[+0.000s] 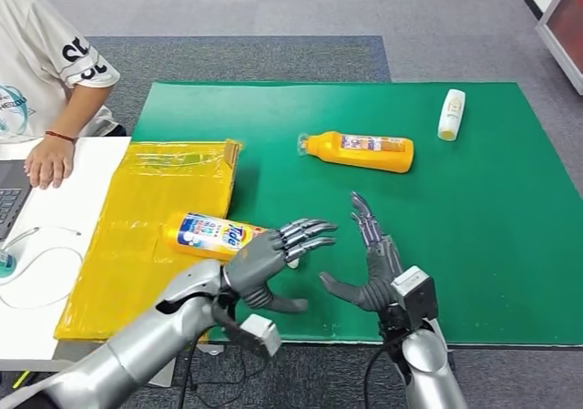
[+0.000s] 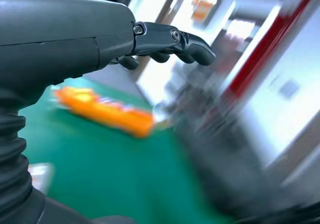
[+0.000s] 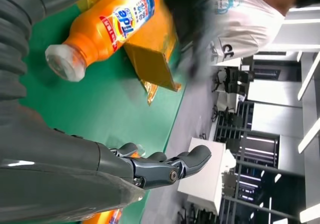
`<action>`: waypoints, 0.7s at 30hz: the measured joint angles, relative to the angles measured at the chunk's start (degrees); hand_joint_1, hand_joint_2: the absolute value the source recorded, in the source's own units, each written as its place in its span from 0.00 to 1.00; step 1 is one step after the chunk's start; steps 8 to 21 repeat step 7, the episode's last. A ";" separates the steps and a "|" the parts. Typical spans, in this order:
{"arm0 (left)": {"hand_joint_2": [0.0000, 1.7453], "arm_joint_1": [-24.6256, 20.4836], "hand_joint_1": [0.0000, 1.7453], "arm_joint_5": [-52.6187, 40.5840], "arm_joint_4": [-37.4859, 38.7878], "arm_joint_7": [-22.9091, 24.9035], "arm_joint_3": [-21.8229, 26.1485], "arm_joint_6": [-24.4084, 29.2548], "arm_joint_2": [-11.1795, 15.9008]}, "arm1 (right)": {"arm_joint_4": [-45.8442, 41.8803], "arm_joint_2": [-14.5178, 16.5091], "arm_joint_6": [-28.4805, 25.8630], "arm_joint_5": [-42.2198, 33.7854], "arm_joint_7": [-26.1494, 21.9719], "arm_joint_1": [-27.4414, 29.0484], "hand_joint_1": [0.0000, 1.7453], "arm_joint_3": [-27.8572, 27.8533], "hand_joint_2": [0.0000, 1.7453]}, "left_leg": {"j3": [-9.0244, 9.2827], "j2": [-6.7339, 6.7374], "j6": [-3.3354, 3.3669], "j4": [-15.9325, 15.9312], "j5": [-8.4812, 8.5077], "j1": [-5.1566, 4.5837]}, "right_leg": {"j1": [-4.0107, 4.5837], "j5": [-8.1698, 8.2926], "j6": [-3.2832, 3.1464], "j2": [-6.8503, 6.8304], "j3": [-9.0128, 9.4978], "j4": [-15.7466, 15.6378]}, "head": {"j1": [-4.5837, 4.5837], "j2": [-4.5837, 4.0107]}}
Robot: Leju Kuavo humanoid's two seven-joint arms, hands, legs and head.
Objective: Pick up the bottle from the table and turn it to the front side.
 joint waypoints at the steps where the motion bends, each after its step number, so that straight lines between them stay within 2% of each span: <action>1: 1.00 2.11 0.00 2.49 -3.07 -1.66 1.96 -1.44 -0.10 | -0.50 0.00 0.25 -0.02 0.14 0.17 0.00 -0.12 1.00 | 0.01 0.03 0.02 0.00 -0.02 0.00 | 0.00 -0.01 0.00 0.02 -0.01 -0.02 | -0.03 0.00; 4: 1.00 7.51 0.00 10.06 -9.67 -4.26 7.95 -7.29 -0.19 | -1.84 0.00 0.72 -0.01 0.76 0.37 0.00 -0.31 1.00 | 0.01 0.04 0.02 -0.01 -0.01 0.04 | 0.04 -0.07 -0.04 0.01 -0.01 -0.02 | -0.03 0.00; 7: 1.00 11.37 0.00 15.56 -13.50 -4.56 12.82 -12.35 -0.33 | -2.71 0.00 0.87 0.08 1.35 0.45 0.00 -0.44 1.00 | 0.01 0.04 -0.03 -0.02 0.02 0.07 | 0.09 -0.08 -0.06 0.00 -0.01 -0.02 | -0.02 0.00; 21: 1.00 11.37 0.00 15.56 -13.50 -4.56 12.82 -12.35 -0.33 | -2.71 0.00 0.87 0.08 1.35 0.45 0.00 -0.44 1.00 | 0.01 0.04 -0.03 -0.02 0.02 0.07 | 0.09 -0.08 -0.06 0.00 -0.01 -0.02 | -0.02 0.00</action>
